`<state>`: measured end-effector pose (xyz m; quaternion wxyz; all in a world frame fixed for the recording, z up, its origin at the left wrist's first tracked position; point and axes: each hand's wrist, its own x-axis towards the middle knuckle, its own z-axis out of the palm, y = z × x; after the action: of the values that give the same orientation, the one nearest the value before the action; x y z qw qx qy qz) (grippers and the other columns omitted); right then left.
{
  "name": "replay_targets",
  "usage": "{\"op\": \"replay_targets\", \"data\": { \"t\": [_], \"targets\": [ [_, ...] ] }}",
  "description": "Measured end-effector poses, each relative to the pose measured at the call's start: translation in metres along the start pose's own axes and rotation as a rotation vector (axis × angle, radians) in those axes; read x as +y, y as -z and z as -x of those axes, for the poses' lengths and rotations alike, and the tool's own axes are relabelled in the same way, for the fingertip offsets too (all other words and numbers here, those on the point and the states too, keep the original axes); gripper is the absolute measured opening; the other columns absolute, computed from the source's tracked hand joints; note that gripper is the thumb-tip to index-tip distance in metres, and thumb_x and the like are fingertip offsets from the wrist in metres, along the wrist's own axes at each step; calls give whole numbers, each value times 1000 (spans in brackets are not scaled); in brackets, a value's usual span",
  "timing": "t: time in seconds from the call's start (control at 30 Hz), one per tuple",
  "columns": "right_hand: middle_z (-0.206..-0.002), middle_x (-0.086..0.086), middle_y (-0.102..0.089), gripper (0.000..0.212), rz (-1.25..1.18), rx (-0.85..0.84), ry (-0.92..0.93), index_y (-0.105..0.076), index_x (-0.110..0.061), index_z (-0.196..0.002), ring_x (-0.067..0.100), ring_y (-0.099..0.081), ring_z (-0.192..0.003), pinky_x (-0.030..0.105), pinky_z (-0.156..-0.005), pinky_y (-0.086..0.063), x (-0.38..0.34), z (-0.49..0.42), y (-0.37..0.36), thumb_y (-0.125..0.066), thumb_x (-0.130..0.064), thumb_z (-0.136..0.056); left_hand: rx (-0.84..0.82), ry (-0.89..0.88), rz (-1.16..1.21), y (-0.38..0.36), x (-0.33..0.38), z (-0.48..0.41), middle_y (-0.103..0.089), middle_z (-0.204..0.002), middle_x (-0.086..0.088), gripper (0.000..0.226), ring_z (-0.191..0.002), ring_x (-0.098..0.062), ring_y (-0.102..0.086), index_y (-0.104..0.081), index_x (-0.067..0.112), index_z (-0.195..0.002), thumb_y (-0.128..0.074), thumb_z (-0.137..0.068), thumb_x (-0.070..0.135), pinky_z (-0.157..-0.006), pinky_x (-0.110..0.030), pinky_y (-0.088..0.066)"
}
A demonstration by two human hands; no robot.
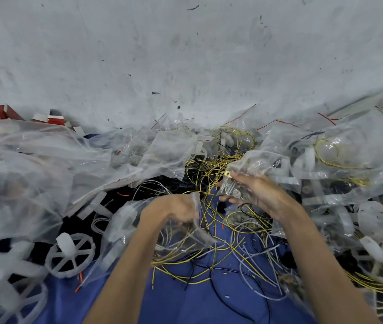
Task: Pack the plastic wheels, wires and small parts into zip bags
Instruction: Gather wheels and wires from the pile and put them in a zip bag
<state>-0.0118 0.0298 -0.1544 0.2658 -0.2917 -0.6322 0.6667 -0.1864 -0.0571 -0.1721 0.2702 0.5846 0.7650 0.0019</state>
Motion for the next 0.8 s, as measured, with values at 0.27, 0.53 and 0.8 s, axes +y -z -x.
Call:
{"op": "replay_targets", "data": {
  "t": [0.27, 0.53, 0.8],
  "targets": [
    [-112, 5, -69, 50, -36, -127, 86, -67, -19, -103, 25, -59, -115, 45, -111, -29, -3, 1, -10, -82, -40, -60, 153, -284, 482, 35, -2, 48, -47, -55, 5, 32, -49, -6, -40, -47, 12, -66, -43, -97, 5, -49, -18, -33],
    [-124, -32, -49, 85, 411, 48, 138, -31, -58, -128, 6, -40, -124, 44, -112, -21, -21, 24, -45, -48, -90, -52, 336, -448, 905, 43, -6, 58, -41, -56, 7, 40, -55, -9, -33, -51, 21, -60, -42, -97, 13, -56, -23, -27],
    [-73, -2, -66, 19, 310, -136, 154, -65, -15, -79, 4, -61, -62, 19, -57, -51, -32, 27, -78, -54, 0, -84, 440, -541, 895, 43, 26, 74, -43, -62, 4, 24, -52, -1, -41, -49, 13, -74, -42, -97, 8, -50, -11, -33]
  ]
}}
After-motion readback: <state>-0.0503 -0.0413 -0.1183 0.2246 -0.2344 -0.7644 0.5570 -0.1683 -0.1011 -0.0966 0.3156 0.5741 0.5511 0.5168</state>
